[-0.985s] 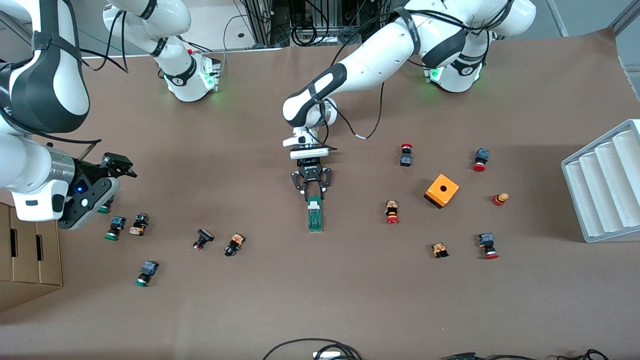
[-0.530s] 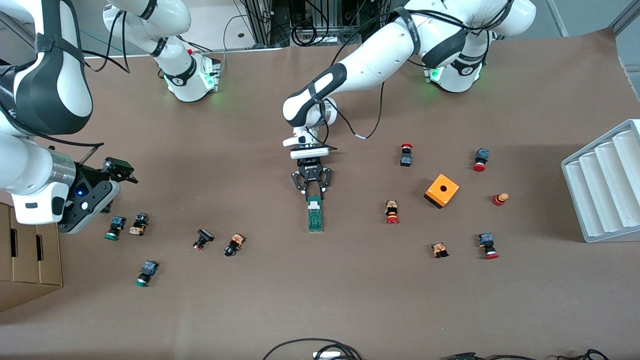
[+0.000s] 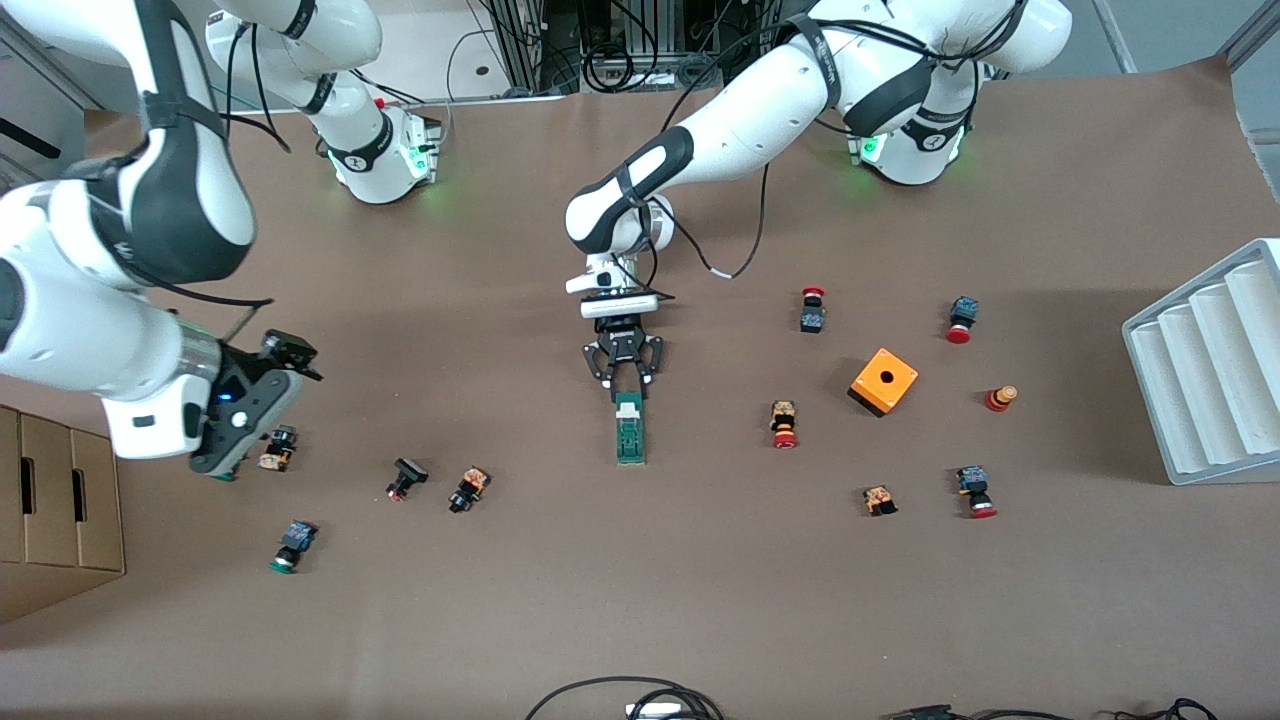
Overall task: Close load switch with both arms
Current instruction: 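Hold the switch base with the left gripper while the right gripper approaches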
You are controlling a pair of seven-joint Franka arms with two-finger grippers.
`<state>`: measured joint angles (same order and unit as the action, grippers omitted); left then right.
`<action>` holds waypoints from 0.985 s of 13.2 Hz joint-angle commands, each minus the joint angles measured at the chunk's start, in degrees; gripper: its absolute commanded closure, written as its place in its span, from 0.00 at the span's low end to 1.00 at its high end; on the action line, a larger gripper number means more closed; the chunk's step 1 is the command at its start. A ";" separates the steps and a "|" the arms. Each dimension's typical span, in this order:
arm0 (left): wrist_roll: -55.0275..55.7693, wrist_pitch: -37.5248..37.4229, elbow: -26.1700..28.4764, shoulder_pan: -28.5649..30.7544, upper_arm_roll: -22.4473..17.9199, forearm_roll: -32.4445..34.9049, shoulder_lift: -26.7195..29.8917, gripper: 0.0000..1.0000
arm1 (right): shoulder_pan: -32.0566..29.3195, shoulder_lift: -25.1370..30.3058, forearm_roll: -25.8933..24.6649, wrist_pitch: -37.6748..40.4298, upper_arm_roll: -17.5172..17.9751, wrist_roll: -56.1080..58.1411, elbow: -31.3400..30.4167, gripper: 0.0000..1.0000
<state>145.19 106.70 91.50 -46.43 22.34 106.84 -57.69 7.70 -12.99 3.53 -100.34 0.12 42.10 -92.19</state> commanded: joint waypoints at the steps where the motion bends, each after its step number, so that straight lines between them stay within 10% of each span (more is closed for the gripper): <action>1: 1.15 0.53 -1.50 -0.77 -0.46 0.56 -1.02 0.60 | 2.31 -0.01 0.51 -3.89 -0.30 0.61 -2.47 0.00; 13: 1.24 0.53 -1.50 -0.68 -0.46 0.56 -1.02 0.60 | 12.16 -9.33 0.42 -21.30 -0.30 0.61 -2.29 0.00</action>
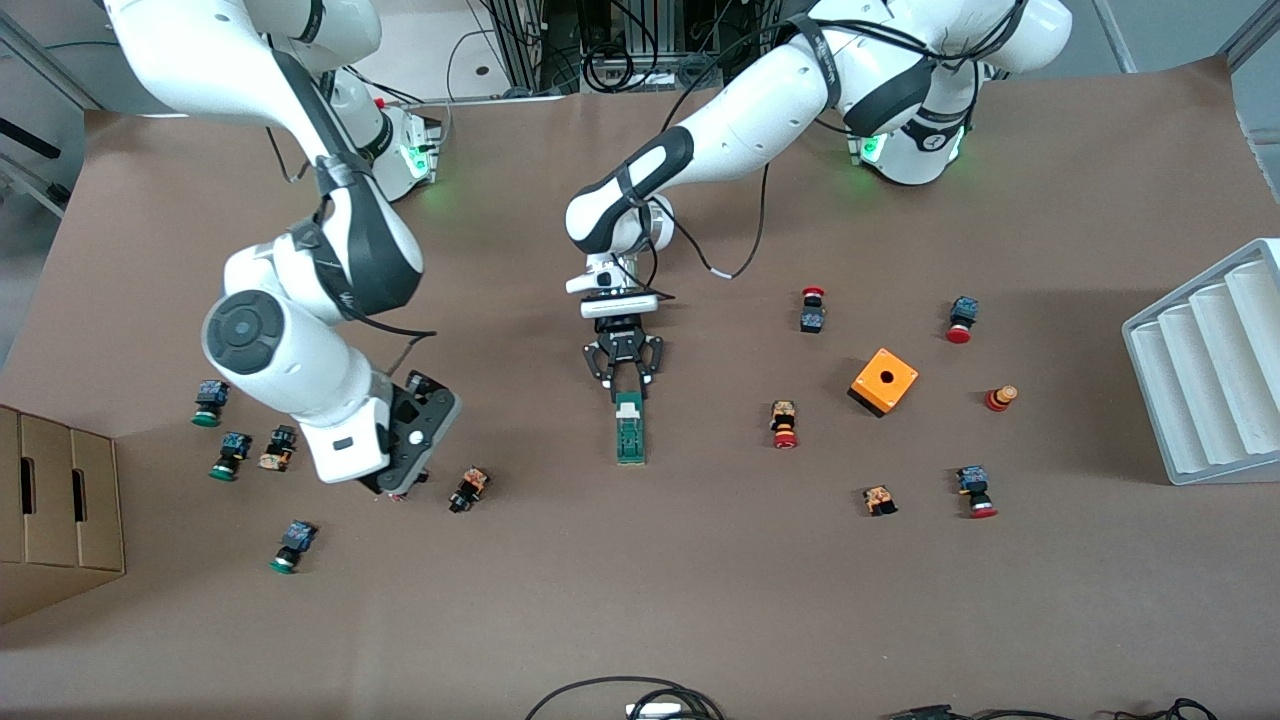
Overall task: Close load switch with both arms
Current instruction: 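Move the right gripper over the white switch lever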
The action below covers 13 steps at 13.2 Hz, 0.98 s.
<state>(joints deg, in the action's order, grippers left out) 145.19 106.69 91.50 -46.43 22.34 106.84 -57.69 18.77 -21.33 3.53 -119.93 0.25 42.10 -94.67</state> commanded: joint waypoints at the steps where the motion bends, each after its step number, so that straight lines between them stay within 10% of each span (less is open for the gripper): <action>1: 1.24 0.53 -1.50 -0.77 -0.46 0.56 -1.02 0.60 | 1.96 -1.61 0.51 -2.06 -0.42 0.62 0.19 0.00; 13: 1.24 0.53 -1.32 -0.68 -0.46 0.56 -1.02 0.60 | 10.75 -8.81 3.40 -9.27 -0.51 -0.08 0.62 0.00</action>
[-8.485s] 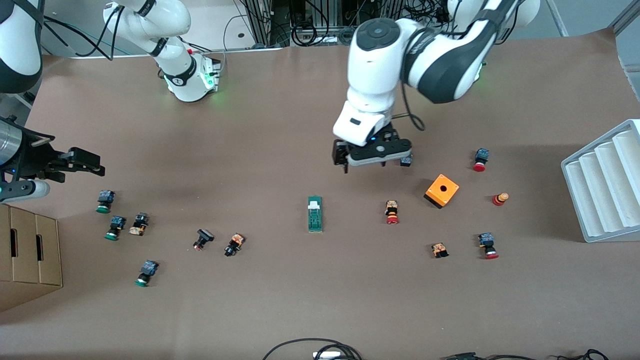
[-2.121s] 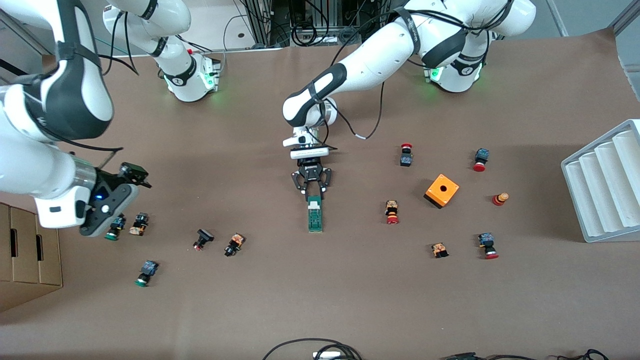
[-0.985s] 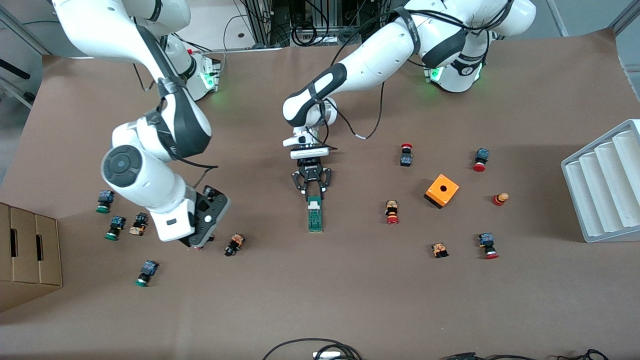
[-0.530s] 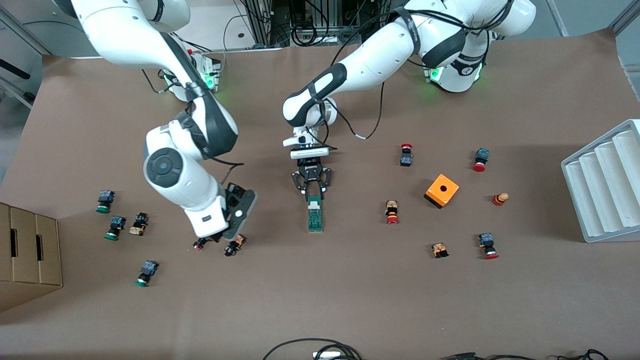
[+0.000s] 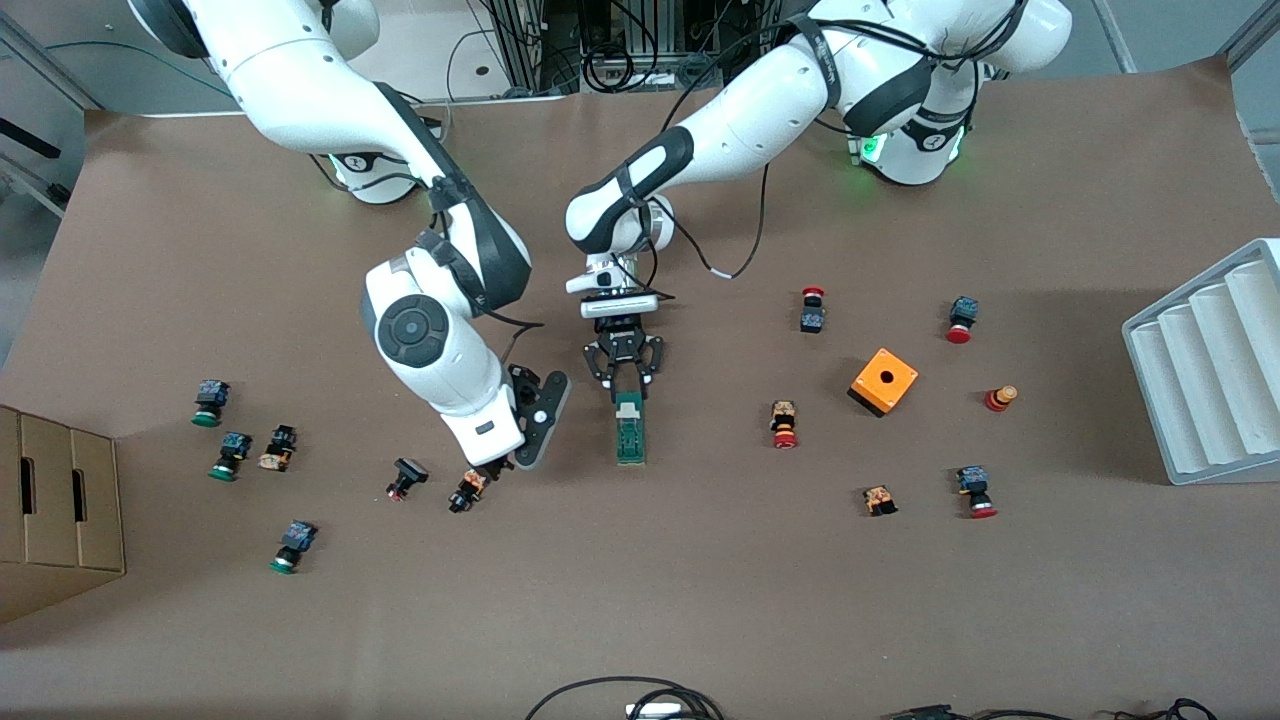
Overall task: Close load switch with both arms
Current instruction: 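Move the right gripper over the white switch lever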
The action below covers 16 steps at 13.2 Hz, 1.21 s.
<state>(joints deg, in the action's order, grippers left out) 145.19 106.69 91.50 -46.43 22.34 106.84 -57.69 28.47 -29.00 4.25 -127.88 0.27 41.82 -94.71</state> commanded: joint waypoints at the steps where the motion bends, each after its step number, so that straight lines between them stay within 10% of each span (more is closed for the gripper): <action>1: 1.24 0.53 -1.32 -0.68 -0.46 0.56 -1.02 0.60 | 2.28 -1.59 4.00 -1.32 -0.62 0.19 0.75 0.00; 16: 1.24 0.09 -1.15 -0.68 -0.46 0.56 -1.02 0.60 | 8.70 -5.89 4.63 -6.85 -1.24 -0.07 0.75 0.00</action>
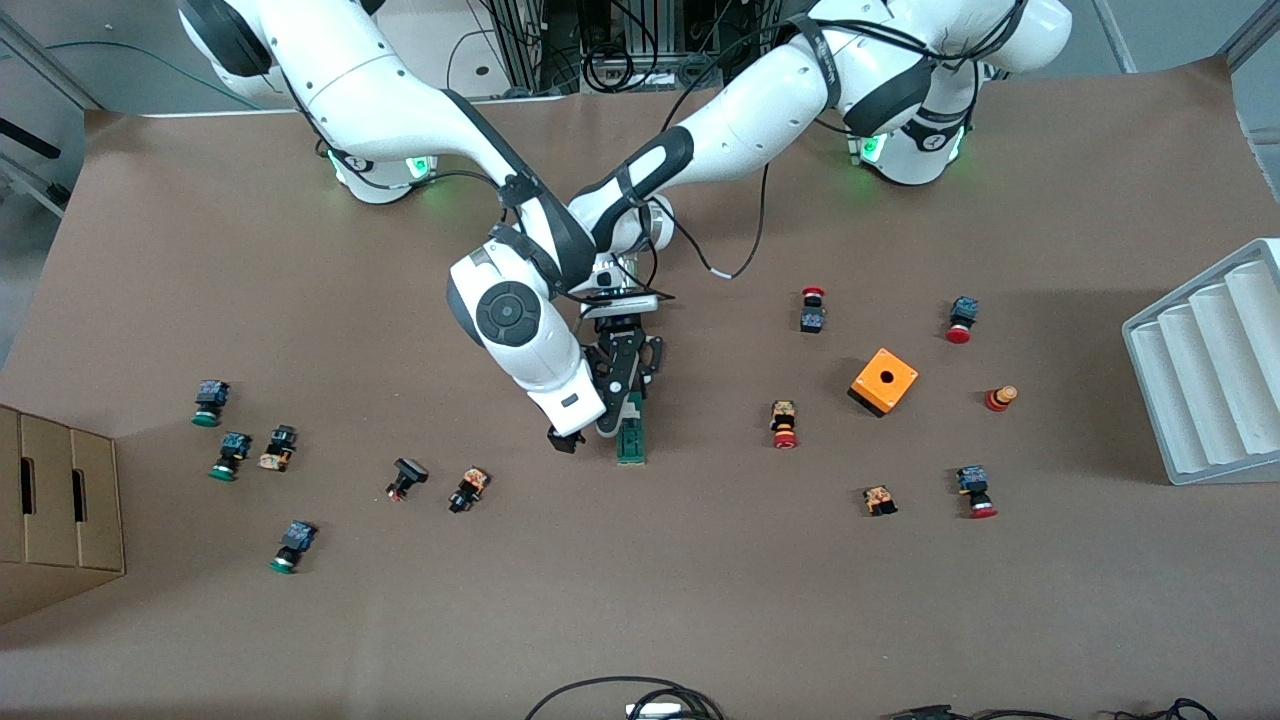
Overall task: Close load switch with both arms
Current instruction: 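Move the right gripper over the white switch lever, then lower the right gripper onto the white lever beside the base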
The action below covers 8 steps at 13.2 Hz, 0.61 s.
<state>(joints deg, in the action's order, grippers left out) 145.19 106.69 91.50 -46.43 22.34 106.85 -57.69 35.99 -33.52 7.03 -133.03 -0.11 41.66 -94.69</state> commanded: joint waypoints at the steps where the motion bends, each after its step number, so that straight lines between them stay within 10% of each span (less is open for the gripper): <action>1: 1.24 0.10 -1.15 -0.76 -0.46 0.56 -1.02 0.60 | 1.27 -1.55 1.85 -2.23 -0.86 0.09 0.73 0.00; 8: 1.24 0.10 -1.15 -0.76 -0.46 0.56 -1.02 0.60 | 3.03 -3.83 1.76 -5.57 -1.65 0.09 0.82 0.00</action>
<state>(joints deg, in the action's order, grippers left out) 145.19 106.69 91.50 -46.43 22.34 106.85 -57.69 37.61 -35.88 7.03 -136.48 -0.25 41.65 -94.68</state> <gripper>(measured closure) 0.502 0.000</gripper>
